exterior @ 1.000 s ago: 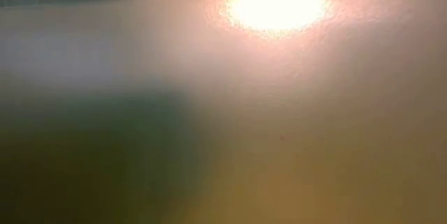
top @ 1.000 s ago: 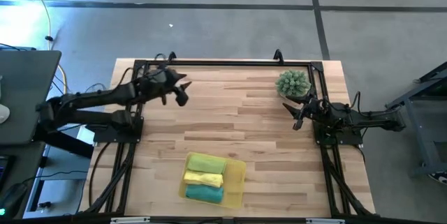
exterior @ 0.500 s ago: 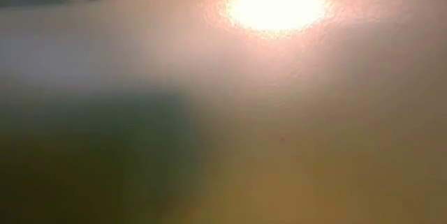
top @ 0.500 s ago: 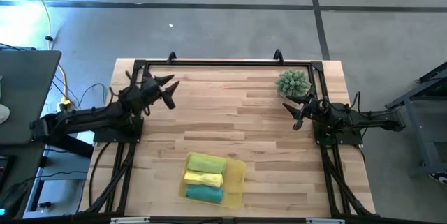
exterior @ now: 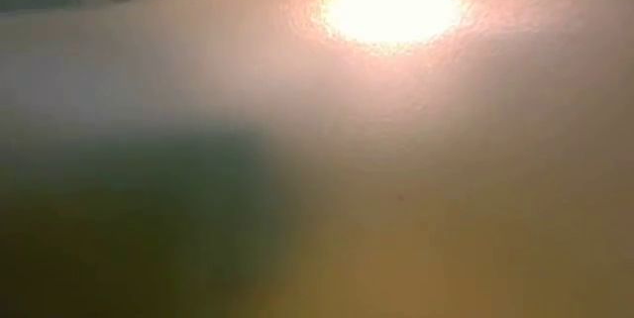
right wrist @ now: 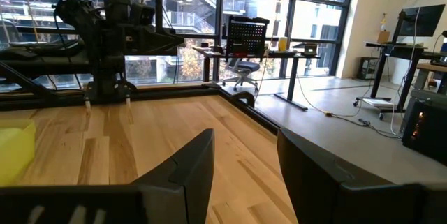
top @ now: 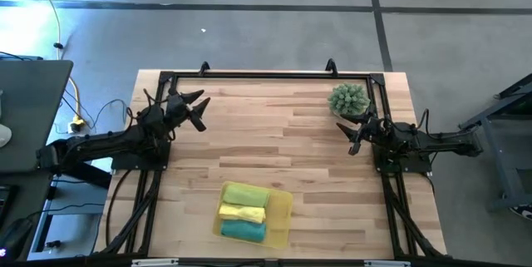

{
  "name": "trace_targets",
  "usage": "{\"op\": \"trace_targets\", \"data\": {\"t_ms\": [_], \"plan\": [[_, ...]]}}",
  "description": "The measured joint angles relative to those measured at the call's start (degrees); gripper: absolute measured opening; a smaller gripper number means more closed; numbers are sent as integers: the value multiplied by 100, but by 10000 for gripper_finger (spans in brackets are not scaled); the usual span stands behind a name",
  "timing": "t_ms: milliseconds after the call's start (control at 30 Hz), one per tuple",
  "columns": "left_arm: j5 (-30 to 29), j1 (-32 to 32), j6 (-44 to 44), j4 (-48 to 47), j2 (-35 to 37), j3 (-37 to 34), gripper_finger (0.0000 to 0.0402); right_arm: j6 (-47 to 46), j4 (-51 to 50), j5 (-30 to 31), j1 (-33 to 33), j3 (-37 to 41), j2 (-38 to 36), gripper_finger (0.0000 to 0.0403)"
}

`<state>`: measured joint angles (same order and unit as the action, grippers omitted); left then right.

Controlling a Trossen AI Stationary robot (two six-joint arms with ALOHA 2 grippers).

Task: Roll microfiber towels into tight, uniform cylinder then place into a basket
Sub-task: Return to Home Position

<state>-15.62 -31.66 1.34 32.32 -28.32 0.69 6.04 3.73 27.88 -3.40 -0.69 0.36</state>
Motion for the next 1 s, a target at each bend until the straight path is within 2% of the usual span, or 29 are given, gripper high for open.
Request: {"op": "trace_targets", "data": {"t_ms": [467, 1000], "plan": [[31, 50, 0, -246, 221, 2, 175, 0, 0, 0, 0, 0, 0, 149], [24, 55, -2, -473, 1658, 2, 175, -1, 0, 1, 0, 0, 0, 149]]}}
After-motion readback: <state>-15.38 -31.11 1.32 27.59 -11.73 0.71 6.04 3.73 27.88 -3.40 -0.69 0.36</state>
